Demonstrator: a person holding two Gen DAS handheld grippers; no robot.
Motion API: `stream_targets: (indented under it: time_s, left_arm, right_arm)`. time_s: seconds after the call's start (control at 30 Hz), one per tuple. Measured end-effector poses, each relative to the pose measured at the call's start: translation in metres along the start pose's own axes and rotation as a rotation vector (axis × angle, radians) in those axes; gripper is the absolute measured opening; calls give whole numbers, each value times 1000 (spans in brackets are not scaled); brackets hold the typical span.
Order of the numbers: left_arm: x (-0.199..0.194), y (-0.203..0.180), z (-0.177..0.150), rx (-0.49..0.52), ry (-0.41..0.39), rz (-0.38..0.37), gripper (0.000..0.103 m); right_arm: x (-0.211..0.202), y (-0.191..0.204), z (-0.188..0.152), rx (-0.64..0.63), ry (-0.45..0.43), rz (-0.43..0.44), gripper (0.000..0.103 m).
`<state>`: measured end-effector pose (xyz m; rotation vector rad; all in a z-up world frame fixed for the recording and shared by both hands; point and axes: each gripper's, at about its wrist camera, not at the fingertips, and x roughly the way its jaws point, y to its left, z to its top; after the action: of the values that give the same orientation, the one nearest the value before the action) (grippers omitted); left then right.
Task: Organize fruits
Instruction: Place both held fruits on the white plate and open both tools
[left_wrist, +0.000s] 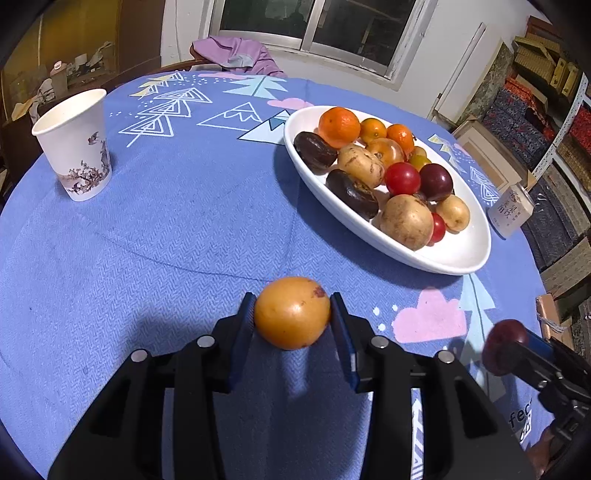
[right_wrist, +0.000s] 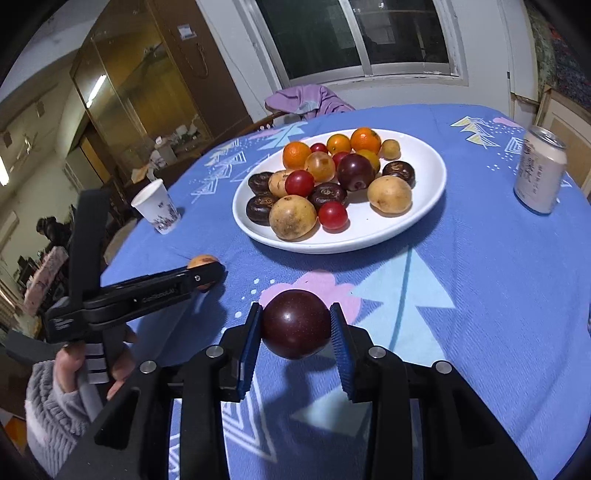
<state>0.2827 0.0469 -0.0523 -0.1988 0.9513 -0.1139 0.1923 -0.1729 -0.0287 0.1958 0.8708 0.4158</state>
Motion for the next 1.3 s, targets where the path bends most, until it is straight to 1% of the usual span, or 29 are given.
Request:
stream_targets:
  time_s: [0.07, 0.13, 0.2, 0.3, 0.37, 0.43, 0.53, 0.57, 0.63, 0.73, 0.87, 0.9, 1.0, 1.2, 1.3]
  left_arm:
    - [-8, -1, -4, -4, -16, 2, 40]
    - [-21, -6, -7, 16, -46, 13, 40]
    - [-41, -16, -9, 48, -90, 12, 40]
    - [-76, -40, -3, 120, -176, 19, 40]
    - [-101, -61, 10, 170, -232, 15, 40]
    - [-117, -77, 24, 197, -261, -2, 40]
    - [-132, -103, 48, 230, -307, -9, 40]
    - [-130, -111, 55, 236, -314, -8, 40]
    - [-120, -120, 66, 230, -305, -17, 40]
    - [-86, -125, 72, 210, -244, -43, 40]
    - [-26, -131, 66, 212, -128, -54, 40]
    - [-14, -132, 64, 214, -110, -56, 40]
    - [12, -135, 60, 222, -72, -54, 40]
    - [40, -148, 54, 257, -29, -56, 40]
    - [49, -153, 53, 276, -44, -35, 42]
  right_arm:
    - [-12, -5, -6, 19, -21, 16, 37]
    - [-22, -9, -10, 35, -42, 26, 37]
    - [-39, -12, -12, 49, -87, 36, 37]
    - [-67, -11, -3, 40, -166, 36, 37]
    - [-90, -6, 15, 13, -228, 20, 37]
    - [-107, -4, 36, 3, -275, 14, 37]
    - [-119, -4, 73, -7, -323, 3, 37]
    - [-117, -5, 83, -4, -327, 1, 37]
    - [-105, -11, 99, 11, -315, 0, 37]
    - [-64, -24, 115, 37, -251, -20, 37]
    - [-1, -45, 122, 77, -148, -54, 37]
    - [13, -49, 123, 83, -130, -72, 37]
    - [37, -60, 130, 101, -108, -101, 37]
    - [67, -73, 142, 108, -88, -114, 37]
    - [82, -78, 145, 108, -72, -119, 37]
